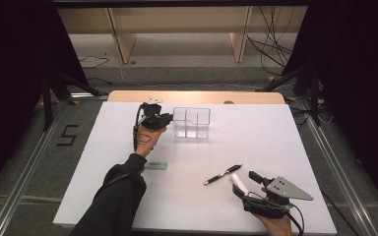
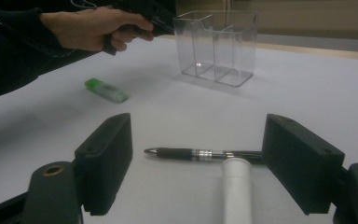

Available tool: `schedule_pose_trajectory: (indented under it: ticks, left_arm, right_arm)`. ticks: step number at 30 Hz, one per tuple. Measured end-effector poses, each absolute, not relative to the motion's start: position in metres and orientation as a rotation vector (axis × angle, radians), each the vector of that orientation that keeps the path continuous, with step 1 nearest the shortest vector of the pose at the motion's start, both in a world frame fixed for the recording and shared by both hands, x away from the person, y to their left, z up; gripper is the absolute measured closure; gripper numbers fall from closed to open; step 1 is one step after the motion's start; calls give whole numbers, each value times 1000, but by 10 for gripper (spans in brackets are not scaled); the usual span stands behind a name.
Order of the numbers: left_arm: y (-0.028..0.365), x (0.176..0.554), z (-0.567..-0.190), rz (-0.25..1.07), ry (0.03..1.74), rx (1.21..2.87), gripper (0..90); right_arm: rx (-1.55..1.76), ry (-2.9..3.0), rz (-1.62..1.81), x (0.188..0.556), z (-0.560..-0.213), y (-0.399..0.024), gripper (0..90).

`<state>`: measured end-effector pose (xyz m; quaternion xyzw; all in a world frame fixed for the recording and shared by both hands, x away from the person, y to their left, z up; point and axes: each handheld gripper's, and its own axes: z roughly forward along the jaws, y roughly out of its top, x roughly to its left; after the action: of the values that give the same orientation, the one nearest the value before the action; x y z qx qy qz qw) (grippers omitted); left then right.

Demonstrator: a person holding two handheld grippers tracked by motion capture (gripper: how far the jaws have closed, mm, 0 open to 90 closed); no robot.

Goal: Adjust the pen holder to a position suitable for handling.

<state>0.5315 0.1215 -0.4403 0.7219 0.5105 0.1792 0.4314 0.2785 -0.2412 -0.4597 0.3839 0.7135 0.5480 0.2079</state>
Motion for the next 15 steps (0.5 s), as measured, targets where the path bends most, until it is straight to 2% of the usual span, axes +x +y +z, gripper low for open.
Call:
schedule_pose_trajectory:
  ticks: [5, 6, 8, 9, 10, 15]
  left_arm:
    - [133, 523, -435, 434, 1305, 1769, 631]
    - [135, 522, -434, 440, 1307, 1770, 588]
    - [139, 517, -430, 440, 1308, 1772, 571]
    - [141, 515, -428, 436, 1309, 1770, 526]
    - [142, 513, -427, 426, 1312, 1772, 526]
    - [144, 500, -424, 372, 1297, 1797, 404]
  right_arm:
    - [1069, 1984, 1524, 279, -460, -241, 256]
    - [1070, 1985, 1523, 279, -460, -241, 256]
    - [1071, 1987, 1520, 279, -460, -241, 256]
    - [1070, 1987, 1518, 279, -460, -240, 256]
    - [1070, 1987, 1518, 279, -460, -240, 256]
    - [1076, 1982, 1518, 279, -460, -241, 256]
